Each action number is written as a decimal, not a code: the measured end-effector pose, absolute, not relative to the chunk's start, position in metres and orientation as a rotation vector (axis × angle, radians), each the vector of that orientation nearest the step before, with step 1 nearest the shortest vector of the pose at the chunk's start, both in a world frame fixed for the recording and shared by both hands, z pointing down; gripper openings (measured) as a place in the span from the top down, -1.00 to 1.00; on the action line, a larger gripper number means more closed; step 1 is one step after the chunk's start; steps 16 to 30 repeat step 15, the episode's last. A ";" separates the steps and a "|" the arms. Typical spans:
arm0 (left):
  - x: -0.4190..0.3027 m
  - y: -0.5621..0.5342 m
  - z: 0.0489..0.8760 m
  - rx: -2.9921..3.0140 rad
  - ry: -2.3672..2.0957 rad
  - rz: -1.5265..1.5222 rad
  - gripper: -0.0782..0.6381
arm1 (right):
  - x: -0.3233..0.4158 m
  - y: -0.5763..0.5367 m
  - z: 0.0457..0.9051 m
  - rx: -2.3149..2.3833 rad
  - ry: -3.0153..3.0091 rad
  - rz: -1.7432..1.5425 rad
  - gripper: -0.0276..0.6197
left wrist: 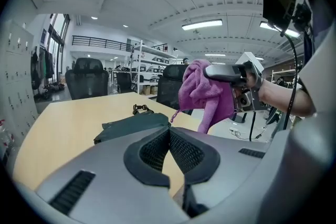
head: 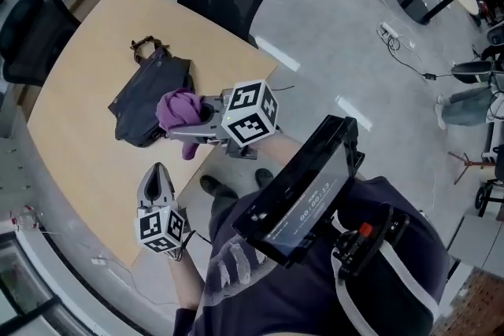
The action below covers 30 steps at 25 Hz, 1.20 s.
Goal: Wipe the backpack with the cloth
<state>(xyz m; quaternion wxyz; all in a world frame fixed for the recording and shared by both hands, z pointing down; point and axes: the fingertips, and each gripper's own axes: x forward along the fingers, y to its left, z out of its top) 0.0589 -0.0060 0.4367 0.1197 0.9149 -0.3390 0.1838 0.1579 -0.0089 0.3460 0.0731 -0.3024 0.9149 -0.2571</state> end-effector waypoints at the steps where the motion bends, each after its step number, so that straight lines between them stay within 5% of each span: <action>1: 0.058 0.002 0.432 2.671 -1.000 0.543 0.76 | 0.161 -0.002 0.343 -0.892 2.738 -0.781 0.71; 15: 0.082 0.073 0.340 2.994 -0.770 0.190 0.76 | 0.160 0.121 0.309 -0.949 2.611 -0.738 0.71; 30: 0.082 0.073 0.340 2.994 -0.770 0.190 0.76 | 0.160 0.121 0.309 -0.949 2.611 -0.738 0.71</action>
